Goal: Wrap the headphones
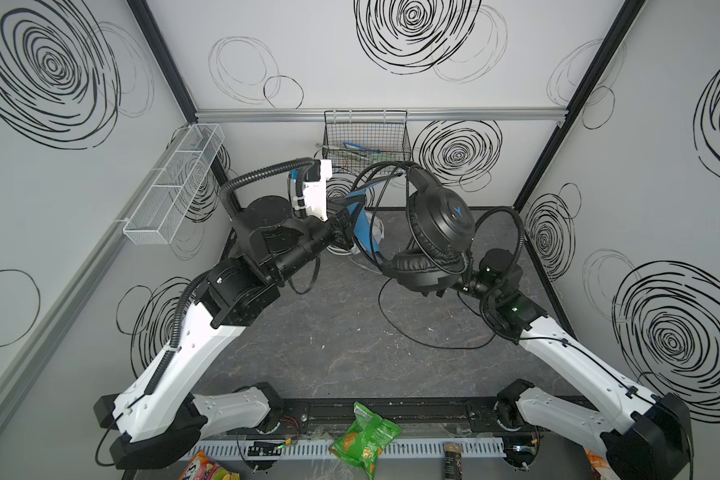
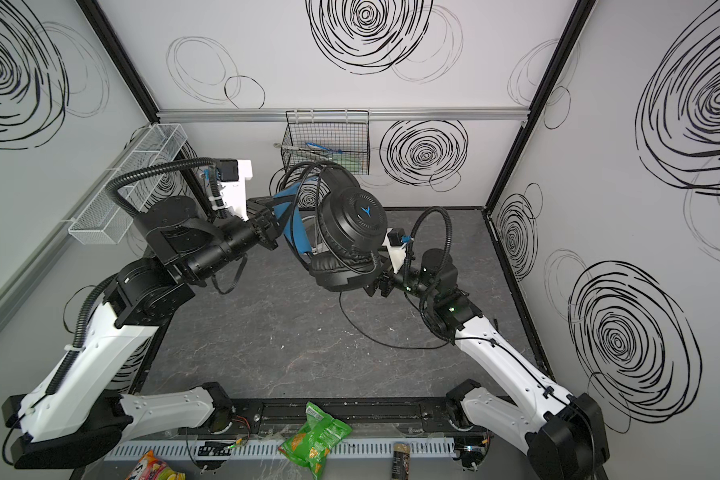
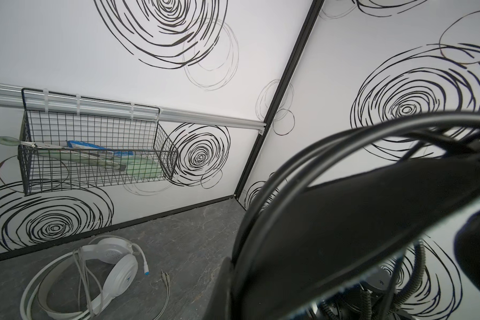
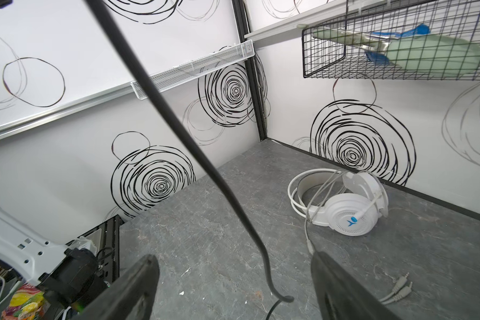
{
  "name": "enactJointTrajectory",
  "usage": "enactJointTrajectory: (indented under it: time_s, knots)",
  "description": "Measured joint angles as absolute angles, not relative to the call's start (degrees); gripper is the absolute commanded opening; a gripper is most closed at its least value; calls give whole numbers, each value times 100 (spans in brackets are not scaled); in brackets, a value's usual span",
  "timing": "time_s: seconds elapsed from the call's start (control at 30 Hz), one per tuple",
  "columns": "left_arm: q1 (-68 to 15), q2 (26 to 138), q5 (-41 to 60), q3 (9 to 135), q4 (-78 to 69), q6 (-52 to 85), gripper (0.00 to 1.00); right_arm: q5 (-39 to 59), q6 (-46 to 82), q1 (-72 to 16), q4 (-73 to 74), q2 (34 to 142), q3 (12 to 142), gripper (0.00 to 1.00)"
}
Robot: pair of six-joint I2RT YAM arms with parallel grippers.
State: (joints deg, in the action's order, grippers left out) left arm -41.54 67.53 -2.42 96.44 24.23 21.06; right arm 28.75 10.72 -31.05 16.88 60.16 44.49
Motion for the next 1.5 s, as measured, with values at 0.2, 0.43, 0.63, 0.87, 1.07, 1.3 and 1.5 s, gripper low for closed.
enactJointTrajectory:
  time_s: [0.2,0.43,0.63,0.87,1.07,1.3,1.5]
  knots:
    - [-4117,6761,-235,9644,2421,2270,0,2910,1273,-3105,2335,6812,4405,86]
    - [-4014,6761,-139,9644,2377,2397,0,3159,1463,-3194,2659,7950,4742,80]
    - [-3865,6761,-36,9642,2263,2495,0,3391,1520,-3441,2941,8578,5221,51]
    - [-3507,6709,167,9537,2095,2735,0,3588,1636,-3691,3092,8967,5207,19]
    - [-3092,6587,134,9264,1890,3039,0,3551,1664,-3879,3057,8895,4930,3]
    - [-2709,6401,-316,8962,1800,3264,0,3079,1514,-4056,2224,8571,4770,0]
    - [-2377,6383,-956,8936,1951,3387,0,2480,1131,-4145,1120,7915,4755,0]
